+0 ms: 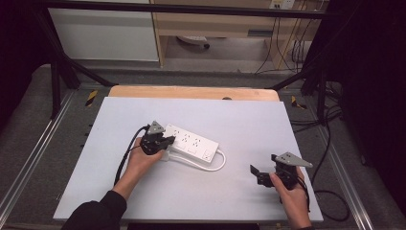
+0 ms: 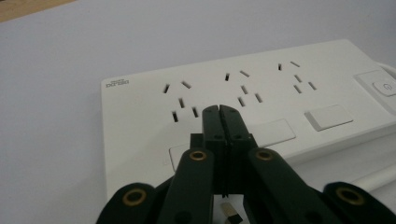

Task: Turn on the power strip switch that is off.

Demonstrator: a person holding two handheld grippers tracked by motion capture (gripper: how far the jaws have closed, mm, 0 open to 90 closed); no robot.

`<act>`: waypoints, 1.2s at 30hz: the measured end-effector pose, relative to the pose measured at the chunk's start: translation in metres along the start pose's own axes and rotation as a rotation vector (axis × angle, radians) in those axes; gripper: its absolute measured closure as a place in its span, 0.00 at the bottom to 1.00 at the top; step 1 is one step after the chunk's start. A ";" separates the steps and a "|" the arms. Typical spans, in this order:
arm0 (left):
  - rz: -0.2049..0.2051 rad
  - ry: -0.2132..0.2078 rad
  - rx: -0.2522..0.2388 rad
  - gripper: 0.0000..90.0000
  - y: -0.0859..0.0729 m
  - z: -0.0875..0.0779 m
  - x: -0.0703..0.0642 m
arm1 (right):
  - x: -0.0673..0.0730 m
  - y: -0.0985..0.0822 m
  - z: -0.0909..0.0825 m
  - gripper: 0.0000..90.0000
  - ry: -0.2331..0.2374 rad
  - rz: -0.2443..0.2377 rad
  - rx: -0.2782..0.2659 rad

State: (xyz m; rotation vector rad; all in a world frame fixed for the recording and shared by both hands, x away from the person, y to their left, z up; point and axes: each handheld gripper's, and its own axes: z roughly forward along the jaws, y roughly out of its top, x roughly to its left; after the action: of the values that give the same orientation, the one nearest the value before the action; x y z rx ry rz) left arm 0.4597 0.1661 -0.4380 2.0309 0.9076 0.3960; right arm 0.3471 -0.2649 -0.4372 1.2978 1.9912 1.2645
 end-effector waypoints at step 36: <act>0.010 -0.030 -0.028 1.00 0.002 0.000 -0.002 | 0.001 0.000 0.000 0.03 0.002 -0.006 0.001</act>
State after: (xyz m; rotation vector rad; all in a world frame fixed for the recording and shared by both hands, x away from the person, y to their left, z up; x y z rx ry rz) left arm 0.4587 0.1642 -0.4364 2.0120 0.8695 0.3809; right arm 0.3473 -0.2642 -0.4368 1.2899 1.9961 1.2631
